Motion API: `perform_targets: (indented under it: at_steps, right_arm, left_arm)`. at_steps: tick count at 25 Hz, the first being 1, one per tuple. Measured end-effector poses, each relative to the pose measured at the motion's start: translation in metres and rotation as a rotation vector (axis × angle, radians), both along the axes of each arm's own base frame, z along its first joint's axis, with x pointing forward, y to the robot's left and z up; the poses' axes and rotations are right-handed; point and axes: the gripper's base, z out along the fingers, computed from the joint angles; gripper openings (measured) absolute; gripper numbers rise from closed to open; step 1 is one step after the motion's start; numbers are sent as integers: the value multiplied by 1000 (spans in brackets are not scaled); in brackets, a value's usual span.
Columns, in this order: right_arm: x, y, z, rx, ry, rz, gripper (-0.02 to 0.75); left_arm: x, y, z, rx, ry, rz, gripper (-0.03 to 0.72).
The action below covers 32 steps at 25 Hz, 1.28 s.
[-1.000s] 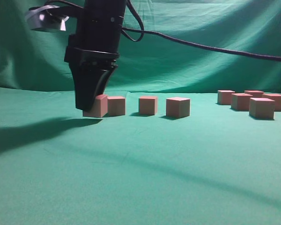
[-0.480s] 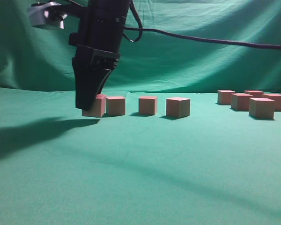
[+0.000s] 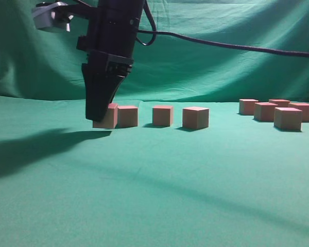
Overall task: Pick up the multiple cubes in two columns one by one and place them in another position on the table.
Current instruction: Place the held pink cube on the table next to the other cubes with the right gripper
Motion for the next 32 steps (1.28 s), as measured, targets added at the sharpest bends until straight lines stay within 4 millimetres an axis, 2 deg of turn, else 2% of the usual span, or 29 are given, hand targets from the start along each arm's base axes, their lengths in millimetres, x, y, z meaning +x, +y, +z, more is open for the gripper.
perform_targets:
  at_steps: [6,17,22,23,26,27,28,32]
  right_arm:
    - [1,1,-9,-14,15,3,255]
    - [3,-1,-9,-23,-3,4,255]
    - [4,-2,-8,-16,-3,-1,428]
    - [3,-1,-5,-7,0,-3,448]
    - [1,-1,7,26,-3,-9,433]
    - [0,-1,15,39,-5,-9,433]
    - [-1,-1,21,50,-7,-13,474]
    - [-6,-4,53,78,-3,-52,459]
  left_arm:
    - [0,0,0,0,0,0,0]
    - [0,0,0,0,0,0,0]
    - [0,0,0,0,0,0,0]
    - [0,0,0,0,0,0,0]
    - [0,0,0,0,0,0,0]
    - [0,0,0,0,0,0,0]
    - [0,0,0,0,0,0,0]
    - [0,0,0,0,0,0,0]
